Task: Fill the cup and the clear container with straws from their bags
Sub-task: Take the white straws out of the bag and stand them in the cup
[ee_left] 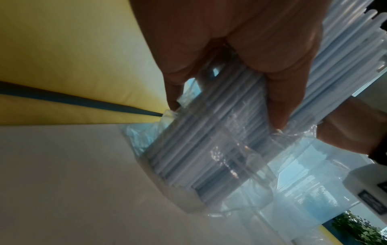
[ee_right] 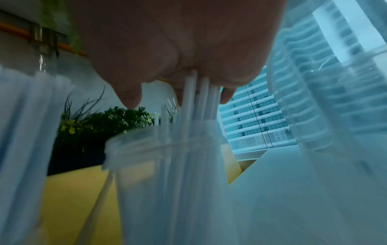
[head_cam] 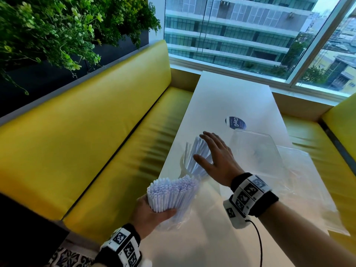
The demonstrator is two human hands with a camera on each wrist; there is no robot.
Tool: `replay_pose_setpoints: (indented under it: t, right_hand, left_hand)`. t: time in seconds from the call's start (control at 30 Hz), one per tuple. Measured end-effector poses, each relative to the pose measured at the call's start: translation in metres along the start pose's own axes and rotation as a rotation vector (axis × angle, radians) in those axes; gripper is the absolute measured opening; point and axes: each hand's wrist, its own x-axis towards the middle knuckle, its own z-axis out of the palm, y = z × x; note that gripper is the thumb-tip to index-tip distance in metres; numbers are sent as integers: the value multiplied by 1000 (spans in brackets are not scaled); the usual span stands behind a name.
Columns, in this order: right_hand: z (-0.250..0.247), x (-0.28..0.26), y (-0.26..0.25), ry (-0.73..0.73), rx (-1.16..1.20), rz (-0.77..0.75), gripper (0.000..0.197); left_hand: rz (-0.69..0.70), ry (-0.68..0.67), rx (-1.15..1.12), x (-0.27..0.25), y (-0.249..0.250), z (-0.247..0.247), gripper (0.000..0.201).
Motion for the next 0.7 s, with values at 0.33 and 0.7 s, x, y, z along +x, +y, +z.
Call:
replay_pose_setpoints:
  t: [0.33, 0.7]
  right_hand:
    - [17, 35, -3, 102, -107, -48, 73]
    - [20, 53, -8, 212, 266, 143, 12]
  left_hand:
    - [32, -4, -8, 0, 3, 1, 64]
    - [17, 3, 46, 2, 0, 1, 69]
